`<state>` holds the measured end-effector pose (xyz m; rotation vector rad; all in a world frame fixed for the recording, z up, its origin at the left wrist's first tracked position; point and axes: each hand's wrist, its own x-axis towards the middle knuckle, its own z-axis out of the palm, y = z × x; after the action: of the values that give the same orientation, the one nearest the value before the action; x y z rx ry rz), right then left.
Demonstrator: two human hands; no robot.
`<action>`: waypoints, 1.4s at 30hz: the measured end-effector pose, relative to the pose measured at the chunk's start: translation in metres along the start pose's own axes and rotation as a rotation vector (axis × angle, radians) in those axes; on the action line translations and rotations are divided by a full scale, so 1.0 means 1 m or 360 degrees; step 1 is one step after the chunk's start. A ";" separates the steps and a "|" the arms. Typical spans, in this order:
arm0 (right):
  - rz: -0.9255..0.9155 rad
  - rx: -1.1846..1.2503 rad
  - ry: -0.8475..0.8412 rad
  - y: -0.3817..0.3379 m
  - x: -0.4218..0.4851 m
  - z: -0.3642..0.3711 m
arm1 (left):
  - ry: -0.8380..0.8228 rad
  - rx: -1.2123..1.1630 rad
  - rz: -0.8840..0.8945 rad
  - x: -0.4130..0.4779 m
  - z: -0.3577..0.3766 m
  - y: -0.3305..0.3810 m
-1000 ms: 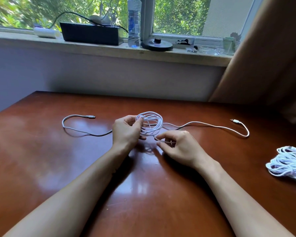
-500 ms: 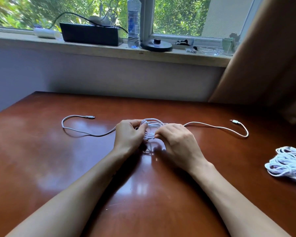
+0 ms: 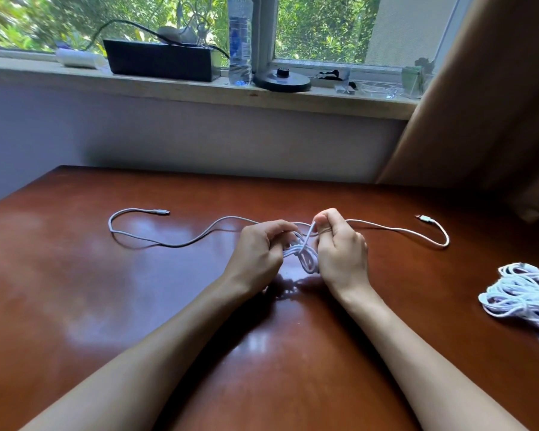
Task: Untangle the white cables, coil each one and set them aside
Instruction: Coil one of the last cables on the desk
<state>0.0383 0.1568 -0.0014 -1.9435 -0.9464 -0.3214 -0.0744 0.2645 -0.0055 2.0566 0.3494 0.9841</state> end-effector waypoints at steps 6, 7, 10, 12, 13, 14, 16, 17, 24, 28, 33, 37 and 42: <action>0.0286 0.0347 -0.0201 0.004 0.005 0.001 | -0.0134 -0.0064 0.0090 -0.001 0.000 0.000; 0.0306 0.0388 -0.0216 0.003 0.005 0.001 | -0.0154 -0.0062 0.0088 -0.001 -0.001 0.000; 0.0368 0.0493 -0.0231 0.003 0.006 0.001 | -0.0192 -0.0073 0.0086 0.000 -0.001 0.000; 0.0399 0.0526 -0.0245 0.005 0.008 0.003 | -0.0206 -0.0094 0.0067 0.001 -0.001 0.000; 0.0420 0.0539 -0.0263 0.007 0.008 0.004 | -0.0213 -0.0107 0.0052 0.002 -0.001 -0.001; 0.0449 0.0573 -0.0283 0.008 0.008 0.005 | -0.0218 -0.0128 0.0027 0.002 -0.001 -0.001; 0.0498 0.0665 -0.0318 0.011 0.009 0.005 | -0.0212 -0.0219 -0.0060 0.000 0.001 0.000; 0.0503 0.0708 -0.0333 0.012 0.010 0.003 | -0.0201 -0.0287 -0.0110 0.000 0.002 0.001; 0.0592 0.0855 -0.0240 0.021 0.015 -0.002 | -0.0155 -0.0770 -0.0503 0.000 0.002 0.012; 0.0594 0.0752 -0.0285 0.024 0.017 0.000 | -0.0109 -0.0923 -0.0641 -0.001 0.001 0.020; 0.0419 0.0428 -0.0434 0.024 0.014 -0.001 | 0.0079 -0.0972 -0.0807 0.002 -0.001 0.020; 0.0171 0.0211 -0.0527 0.022 0.009 0.000 | 0.0222 -0.0867 -0.0874 0.003 -0.003 0.016; 0.0010 0.0154 -0.0696 0.015 0.002 0.003 | 0.0341 -0.0746 -0.0914 0.003 -0.004 0.013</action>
<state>0.0503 0.1561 -0.0108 -1.9631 -1.2086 0.1612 -0.0766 0.2600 0.0071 1.3206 0.7020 0.8261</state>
